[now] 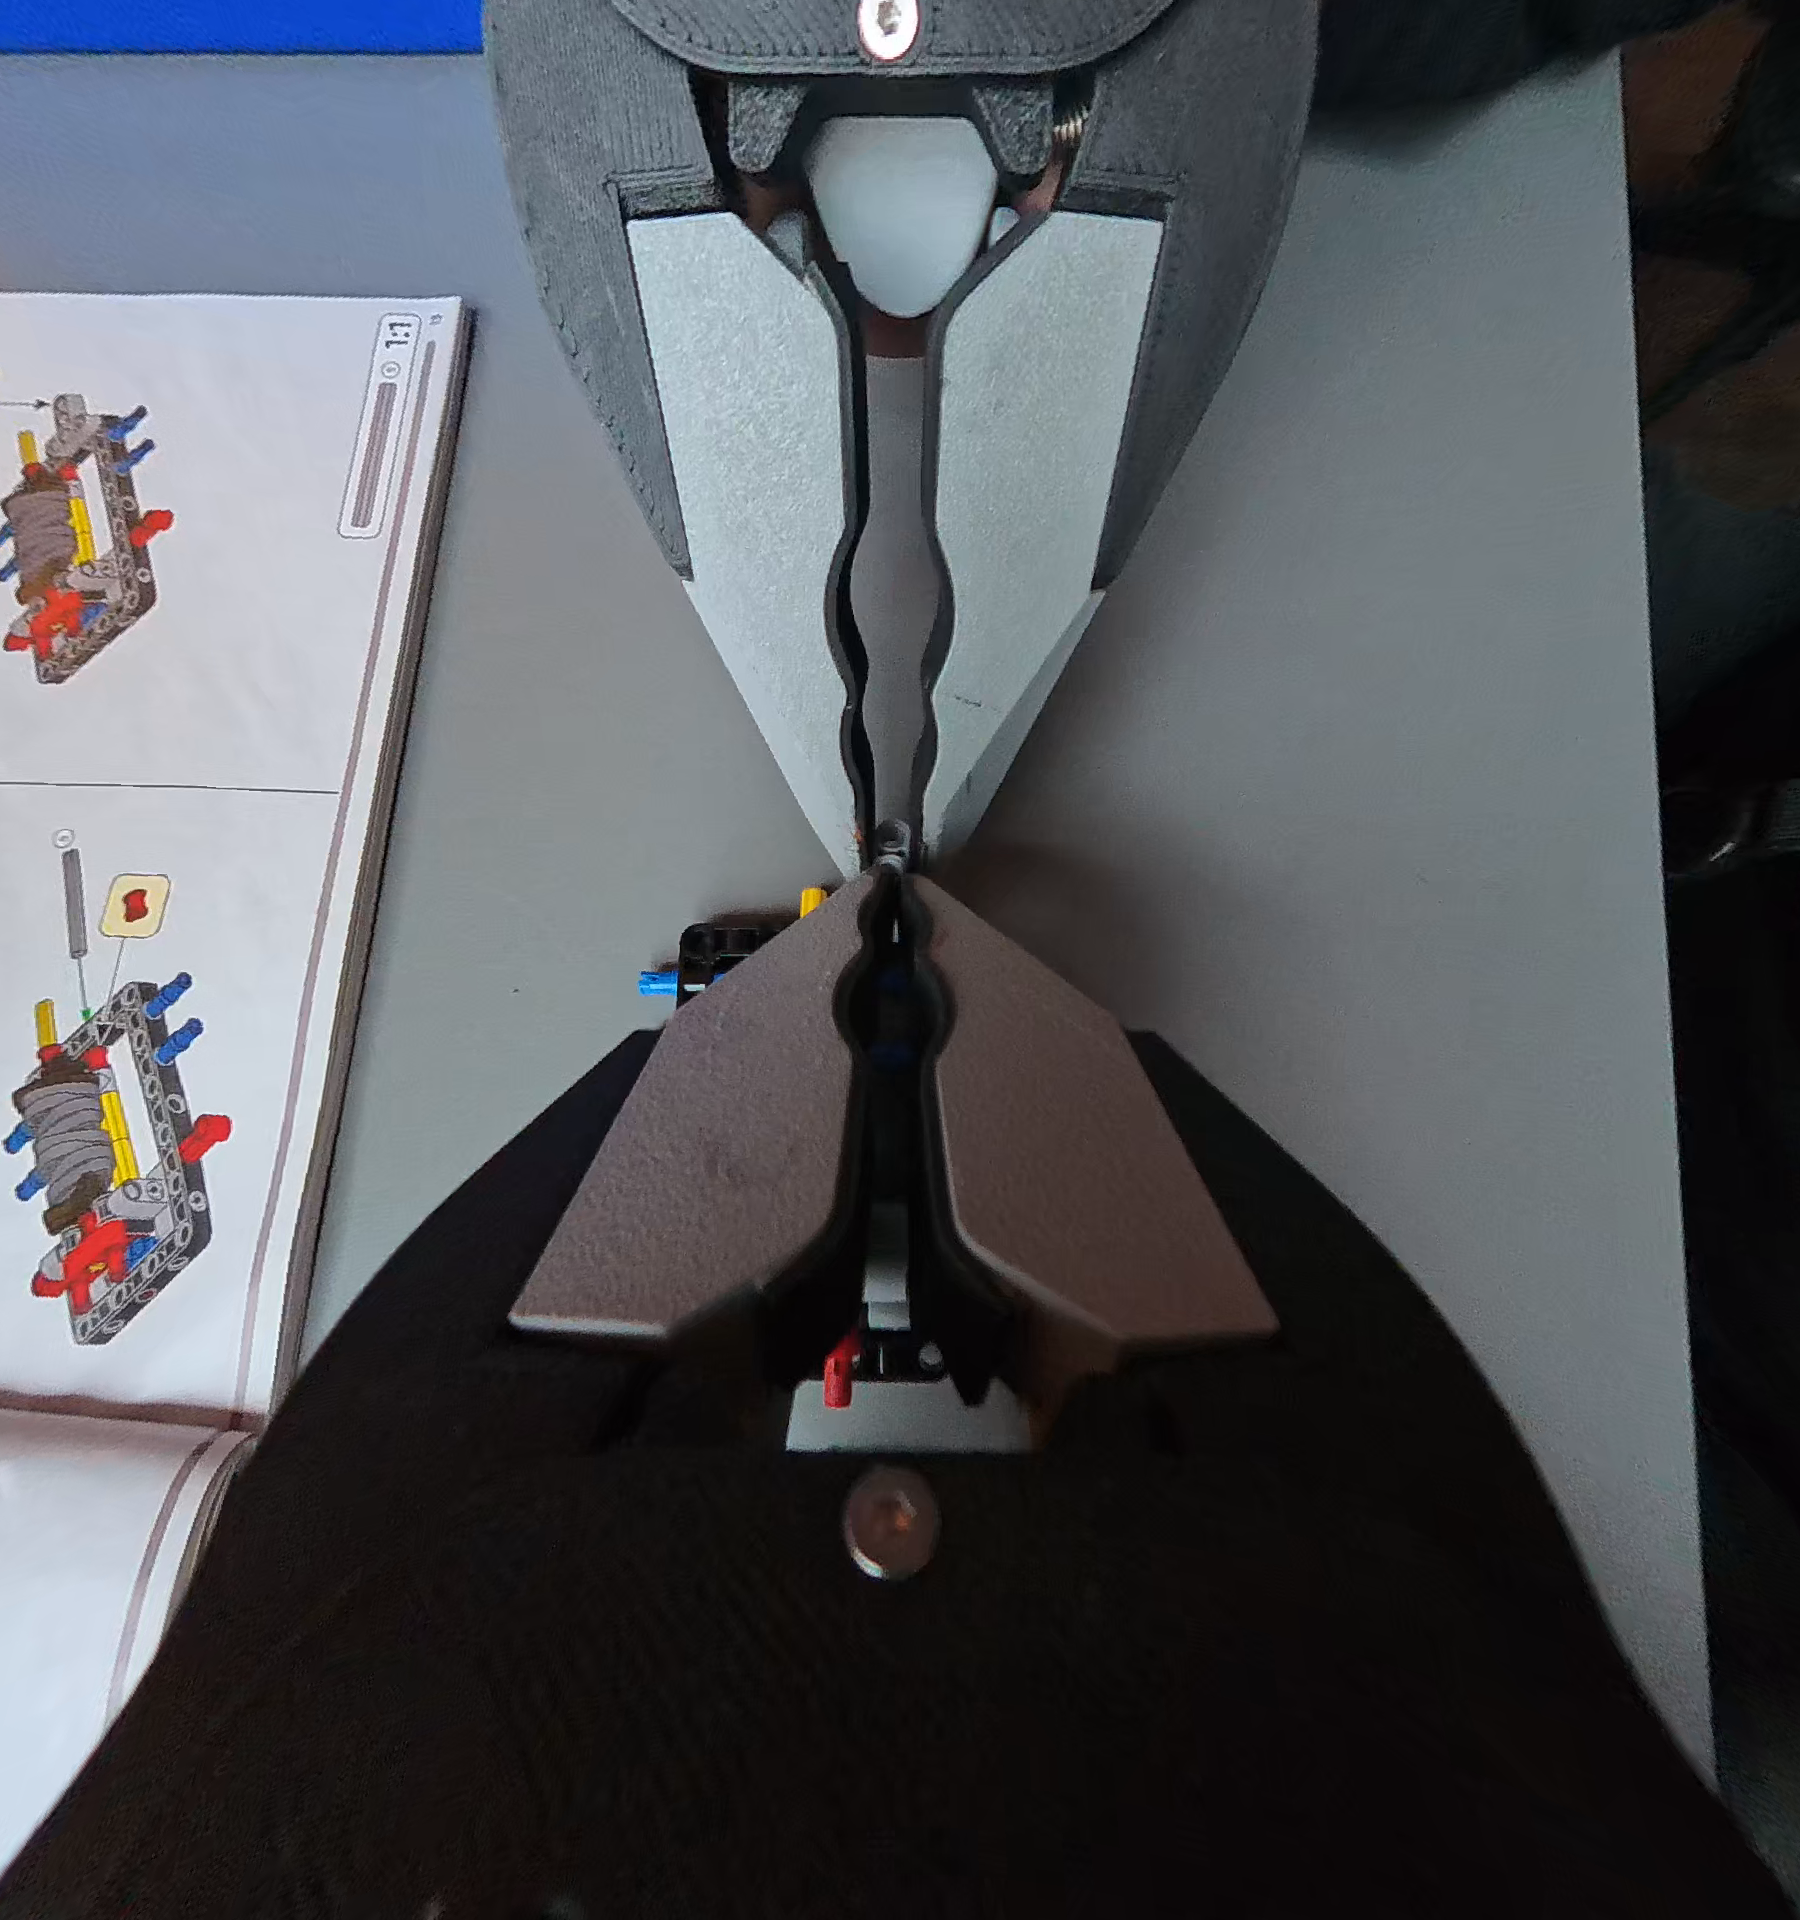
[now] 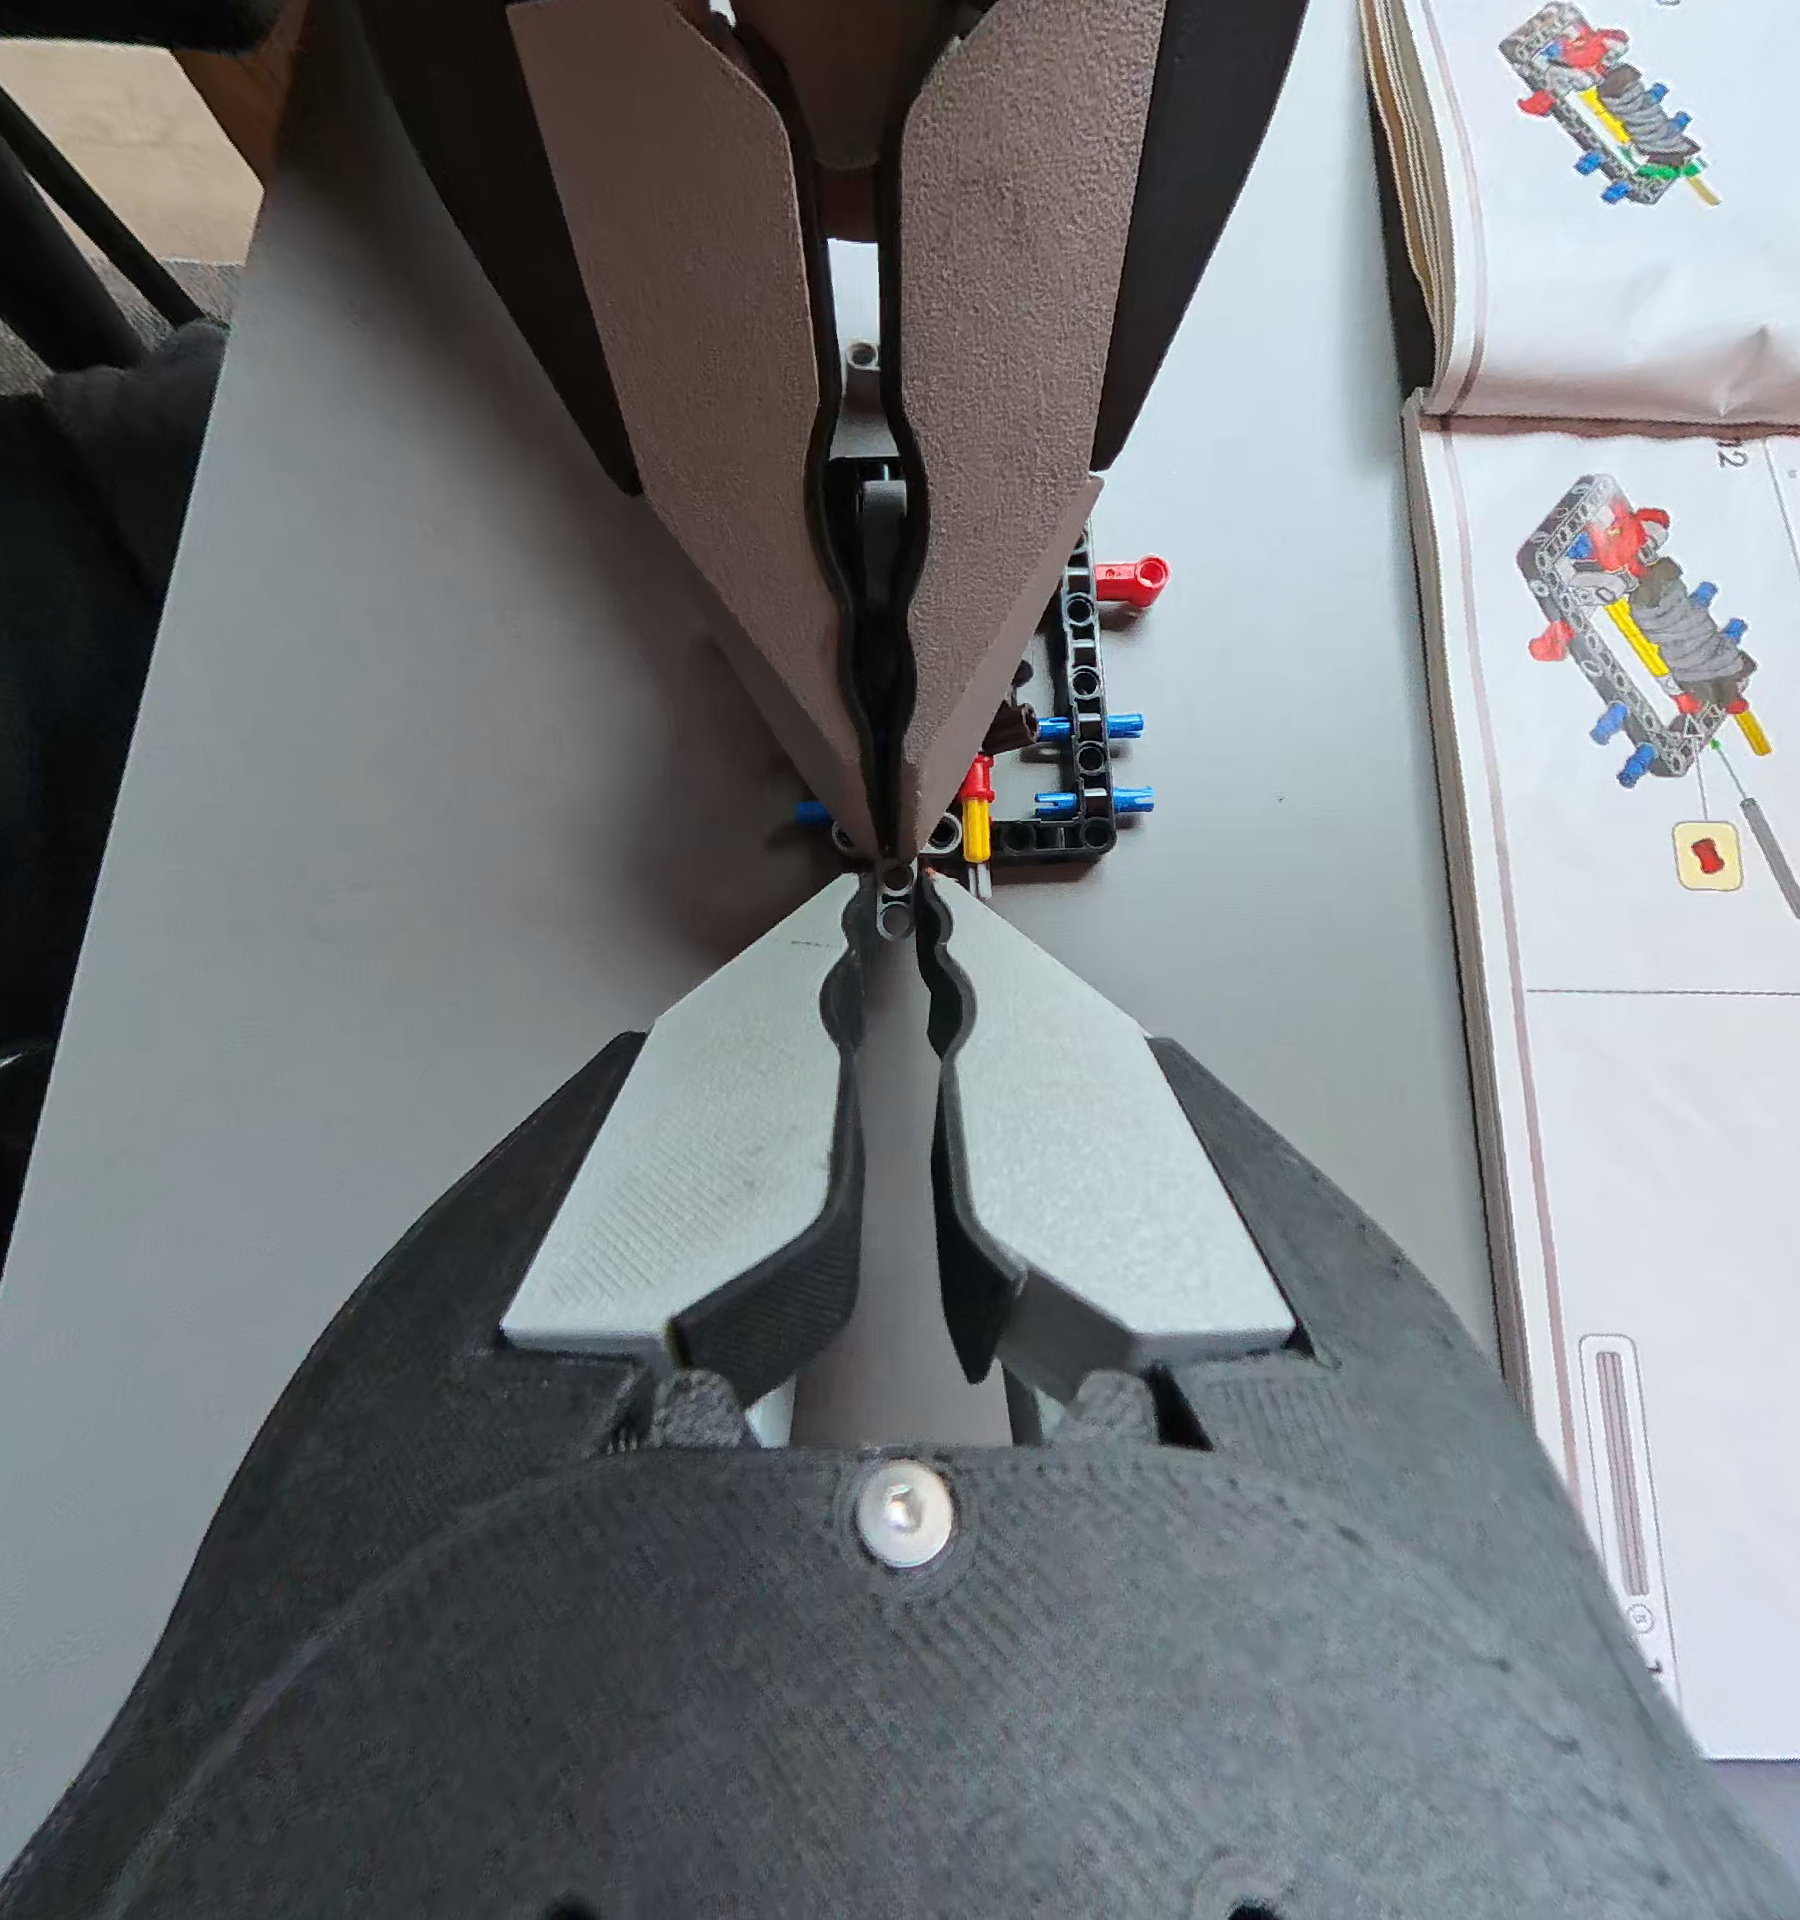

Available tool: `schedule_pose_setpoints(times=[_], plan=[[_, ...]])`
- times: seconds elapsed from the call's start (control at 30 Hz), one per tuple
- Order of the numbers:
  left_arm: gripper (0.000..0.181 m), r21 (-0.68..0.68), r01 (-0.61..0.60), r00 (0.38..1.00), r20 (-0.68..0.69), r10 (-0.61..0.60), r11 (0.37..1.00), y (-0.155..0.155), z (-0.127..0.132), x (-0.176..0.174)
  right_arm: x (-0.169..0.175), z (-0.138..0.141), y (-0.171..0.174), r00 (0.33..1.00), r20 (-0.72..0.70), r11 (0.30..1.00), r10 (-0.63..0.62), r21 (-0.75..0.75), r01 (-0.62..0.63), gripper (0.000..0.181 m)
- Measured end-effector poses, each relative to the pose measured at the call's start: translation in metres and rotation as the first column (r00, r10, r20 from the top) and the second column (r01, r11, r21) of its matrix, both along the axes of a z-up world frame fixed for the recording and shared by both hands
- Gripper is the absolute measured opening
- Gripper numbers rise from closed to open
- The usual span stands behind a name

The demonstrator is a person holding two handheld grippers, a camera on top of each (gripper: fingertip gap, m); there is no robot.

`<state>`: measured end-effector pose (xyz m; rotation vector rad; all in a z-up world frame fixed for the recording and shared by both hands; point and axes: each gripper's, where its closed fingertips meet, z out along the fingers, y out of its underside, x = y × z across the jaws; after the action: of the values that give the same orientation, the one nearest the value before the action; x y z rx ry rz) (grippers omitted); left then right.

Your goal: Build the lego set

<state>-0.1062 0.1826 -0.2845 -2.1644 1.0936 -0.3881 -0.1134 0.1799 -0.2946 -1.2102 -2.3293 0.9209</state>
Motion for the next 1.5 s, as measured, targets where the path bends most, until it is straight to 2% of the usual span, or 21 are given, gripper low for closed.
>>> schedule_pose_setpoints(times=[0.13, 0.4, 0.77, 0.93, 1.2, 1.5], plan=[[0.0, 0.002, -0.003, 1.0, 0.022, 0.003, 1.0, -0.002, 0.0, -0.003, -0.003, 0.0, -0.001, 1.0, 0.028, 1.0, 0.01, 0.027, -0.01, 0.004], [0.0, 0.092, -0.028, 1.0, 0.014, 0.027, 0.995, -0.005, 0.001, -0.008, -0.006, 0.0, -0.004, 0.991, 0.127, 0.994, 0.04, 0.097, -0.052, 0.004], [0.0, 0.098, -0.067, 0.998, 0.001, 0.067, 0.993, -0.009, 0.0, -0.009, -0.007, -0.002, -0.007, 0.975, 0.21, 0.975, 0.071, 0.194, -0.112, 0.004], [0.0, 0.027, -0.1, 0.994, 0.034, 0.099, 0.995, -0.014, 0.002, -0.01, -0.008, -0.001, -0.009, 0.975, 0.206, 0.969, 0.079, 0.215, -0.124, 0.004], [0.0, 0.047, -0.067, 0.998, -0.018, 0.068, 0.997, -0.017, 0.002, -0.014, -0.01, 0.0, -0.011, 0.969, 0.225, 0.961, 0.106, 0.227, -0.158, 0.004], [0.0, 0.005, -0.103, 0.994, 0.019, 0.103, 0.995, -0.016, 0.002, -0.022, -0.016, -0.002, -0.013, 0.961, 0.253, 0.959, 0.116, 0.225, -0.175, 0.004]])
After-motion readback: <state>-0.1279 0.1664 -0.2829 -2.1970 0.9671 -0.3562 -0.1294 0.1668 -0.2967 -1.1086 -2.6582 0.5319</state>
